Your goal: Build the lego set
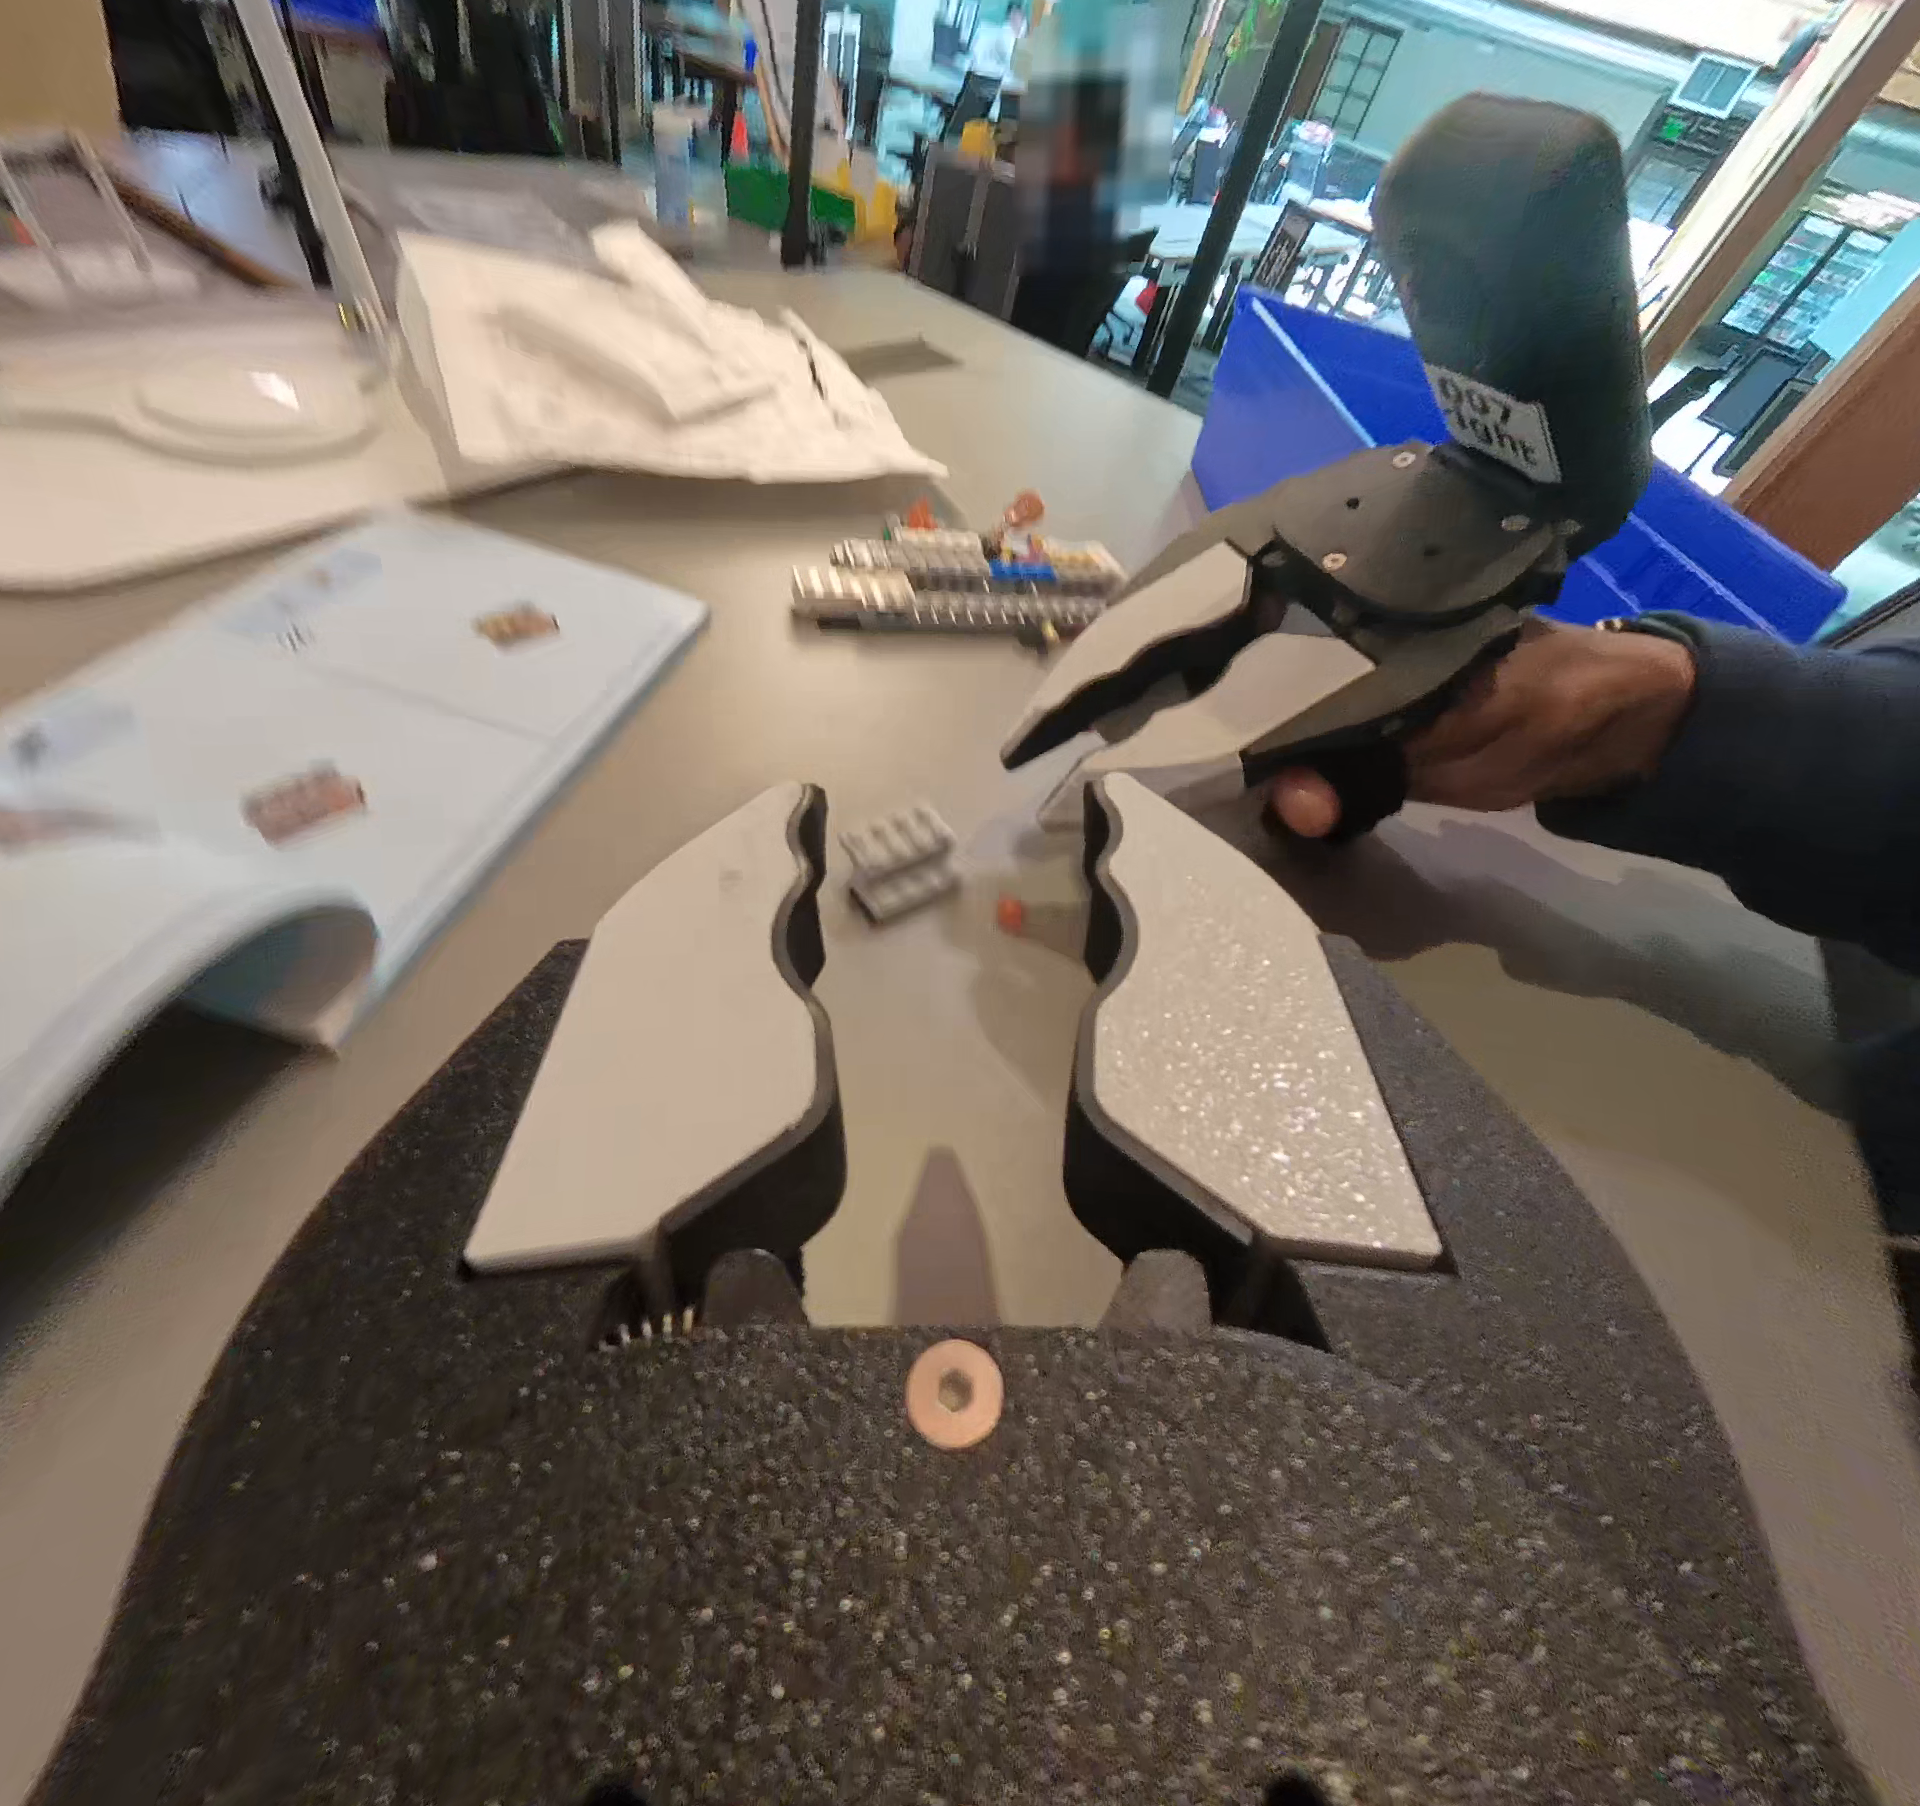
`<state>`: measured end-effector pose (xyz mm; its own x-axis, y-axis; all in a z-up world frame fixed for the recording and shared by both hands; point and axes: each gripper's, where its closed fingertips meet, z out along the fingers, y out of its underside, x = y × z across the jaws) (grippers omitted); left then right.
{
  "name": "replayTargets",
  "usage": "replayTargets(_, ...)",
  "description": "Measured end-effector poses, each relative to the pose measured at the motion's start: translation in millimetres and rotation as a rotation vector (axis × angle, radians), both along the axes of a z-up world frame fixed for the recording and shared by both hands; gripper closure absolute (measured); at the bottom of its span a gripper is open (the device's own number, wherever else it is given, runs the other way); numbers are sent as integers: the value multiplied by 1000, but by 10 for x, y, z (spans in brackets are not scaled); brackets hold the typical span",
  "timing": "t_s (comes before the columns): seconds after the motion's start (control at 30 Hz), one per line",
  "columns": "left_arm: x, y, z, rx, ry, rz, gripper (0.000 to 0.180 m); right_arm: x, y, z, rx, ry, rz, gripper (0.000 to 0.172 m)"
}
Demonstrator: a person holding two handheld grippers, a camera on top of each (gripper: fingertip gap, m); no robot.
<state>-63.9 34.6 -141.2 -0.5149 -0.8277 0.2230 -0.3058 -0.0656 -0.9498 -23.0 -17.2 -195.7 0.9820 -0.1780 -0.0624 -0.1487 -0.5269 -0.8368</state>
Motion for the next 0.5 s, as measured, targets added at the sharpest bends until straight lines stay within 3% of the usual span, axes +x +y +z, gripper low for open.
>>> replayTargets(0.13, 515, 33, 356, 8, -220, -45, 133, 357, 258, 215, 148, -43, -7, 151)
replayTargets(0.33, 683, -23, 273, 19, -307, -96, 132, 471, 514, 377, 264, -56, 60, 152)
replayTargets(0.5, 581, -133, 189, 111, -283, -164, 132, 359, 448, 262, 169, -176, 132, 151)
